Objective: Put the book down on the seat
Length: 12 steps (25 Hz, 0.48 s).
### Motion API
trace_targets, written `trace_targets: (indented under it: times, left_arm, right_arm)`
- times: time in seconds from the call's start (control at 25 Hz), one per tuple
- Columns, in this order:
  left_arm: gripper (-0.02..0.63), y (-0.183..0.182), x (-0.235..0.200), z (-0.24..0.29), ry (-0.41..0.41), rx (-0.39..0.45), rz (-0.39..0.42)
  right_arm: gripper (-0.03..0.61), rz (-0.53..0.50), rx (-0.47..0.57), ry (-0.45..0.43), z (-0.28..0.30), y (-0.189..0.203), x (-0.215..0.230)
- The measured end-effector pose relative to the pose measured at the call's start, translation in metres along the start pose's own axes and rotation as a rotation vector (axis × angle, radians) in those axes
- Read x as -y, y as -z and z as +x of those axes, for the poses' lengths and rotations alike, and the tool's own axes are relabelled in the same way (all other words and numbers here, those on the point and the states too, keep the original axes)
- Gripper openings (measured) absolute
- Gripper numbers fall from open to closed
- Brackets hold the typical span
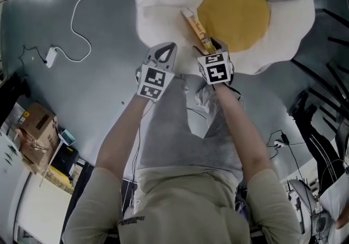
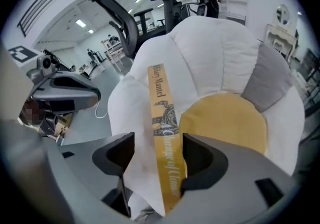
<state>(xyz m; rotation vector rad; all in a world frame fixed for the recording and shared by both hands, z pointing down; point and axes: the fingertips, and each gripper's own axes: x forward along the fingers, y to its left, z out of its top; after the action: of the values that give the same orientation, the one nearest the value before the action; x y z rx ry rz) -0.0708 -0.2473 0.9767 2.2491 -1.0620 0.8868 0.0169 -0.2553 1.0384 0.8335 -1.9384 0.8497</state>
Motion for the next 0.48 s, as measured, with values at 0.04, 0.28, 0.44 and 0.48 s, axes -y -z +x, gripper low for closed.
trace_targets:
  times: [0.04, 0.28, 0.44, 0.48]
  left_arm:
    - [0.011, -0.003, 0.004, -0.004, 0.006, -0.007, 0.007]
    - [0.011, -0.023, 0.019, -0.027, 0.018, -0.027, -0.024]
    - [0.011, -0.042, 0.028, -0.050, 0.019, -0.022, -0.007]
    - [0.011, -0.048, 0.032, -0.059, 0.022, -0.019, -0.007]
  right_arm:
    - [0.296, 0.014, 0.016, 0.007, -0.009, -0.002, 0.002]
    - [0.268, 0.004, 0.064, -0.027, -0.054, -0.016, -0.007]
    - [0.265, 0.015, 0.065, -0.037, -0.078, -0.020, -0.021]
    - [0.262, 0.011, 0.064, -0.033, -0.088, -0.021, -0.026]
